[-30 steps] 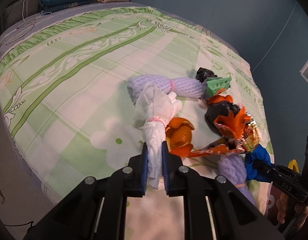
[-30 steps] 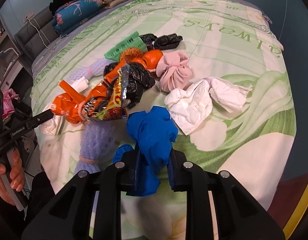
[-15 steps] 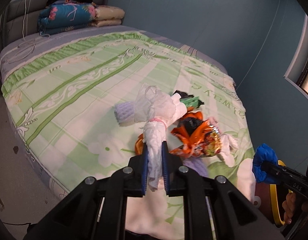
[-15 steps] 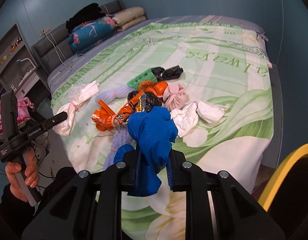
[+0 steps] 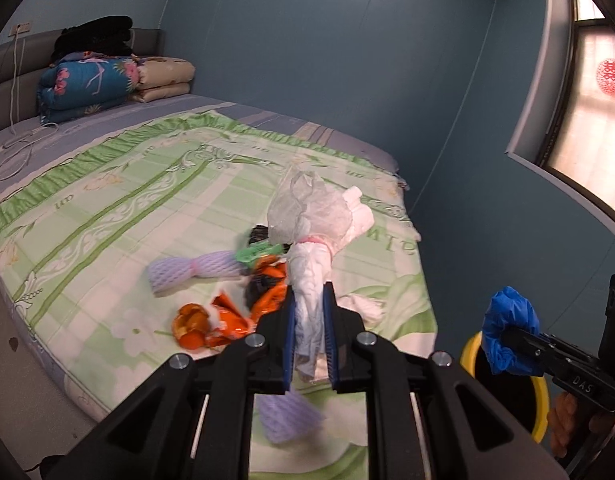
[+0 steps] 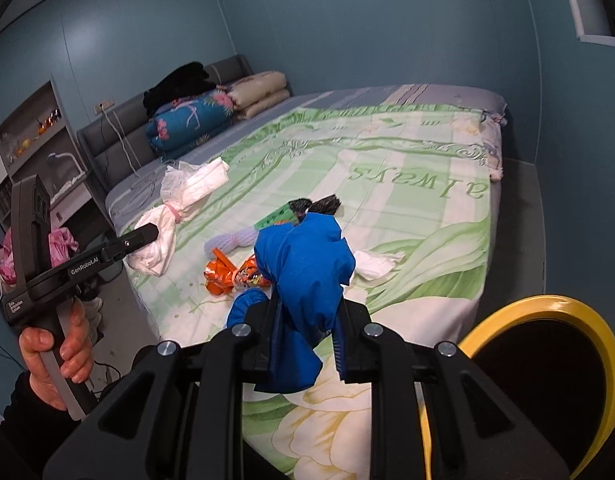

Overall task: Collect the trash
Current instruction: 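Carry tissue and glove to the yellow bin and open both tools over it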

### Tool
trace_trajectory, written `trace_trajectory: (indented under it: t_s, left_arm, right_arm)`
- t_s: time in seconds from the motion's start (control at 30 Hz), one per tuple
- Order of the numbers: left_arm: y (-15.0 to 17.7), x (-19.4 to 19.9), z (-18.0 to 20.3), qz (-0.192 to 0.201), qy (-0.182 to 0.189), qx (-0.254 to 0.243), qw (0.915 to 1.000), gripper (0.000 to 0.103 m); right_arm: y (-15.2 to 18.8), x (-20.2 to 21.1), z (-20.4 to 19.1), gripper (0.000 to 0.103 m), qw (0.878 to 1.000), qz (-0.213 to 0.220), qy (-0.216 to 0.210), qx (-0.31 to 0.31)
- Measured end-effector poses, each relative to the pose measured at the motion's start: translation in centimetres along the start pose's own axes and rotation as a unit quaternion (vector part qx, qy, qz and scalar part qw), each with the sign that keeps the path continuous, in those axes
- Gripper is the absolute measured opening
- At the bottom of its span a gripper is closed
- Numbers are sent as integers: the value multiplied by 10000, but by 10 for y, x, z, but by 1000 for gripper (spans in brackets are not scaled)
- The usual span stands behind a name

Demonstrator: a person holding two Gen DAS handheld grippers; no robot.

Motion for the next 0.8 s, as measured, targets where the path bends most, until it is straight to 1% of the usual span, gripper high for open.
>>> trace_trajectory:
  t_s: [0.1,0.27,0.37,0.47,0.6,0.7,0.73,0.8]
  left_arm:
    - [-5,-4,25,1,189,-55,9998,12]
    - [-7,-14,74,-100,493,-338,9982,12]
    - [-4,-21,101,-212,683,-500,9962,12]
    - [0,-30,126,-330,888,-632,9935,12]
    - [6,-44,158,-484,1116,-880,9887,12]
    - [15,-59,180,-666,1304,-1066,9835,12]
    - [18,-63,184,-722,1348,-1099,9821,12]
    - [24,-72,195,-849,1467,-1163,9786,12]
  right_arm:
    - [-8,19,16,19,9997,210,74,-132]
    - [-22,51,46,19,9973,537,311,-392]
    - [-29,65,66,19,9946,703,547,-540]
    - [-31,75,85,19,9916,788,719,-735]
    - [-32,86,110,19,9856,869,1106,-942]
    - [-28,89,124,20,9819,838,1308,-1083]
    - [-26,90,129,19,9799,804,1440,-1118]
    - [-21,91,137,20,9773,755,1566,-1212]
Point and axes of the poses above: each gripper's, at about its wrist camera, not at the fingertips, and x roughly against the way its jaws point, z to its right, y to its underside, the point moved 9 cm from there along -x, roughly the way its jaws point, and after that the axes turned 11 degrees about y, right-handed, at the moved point
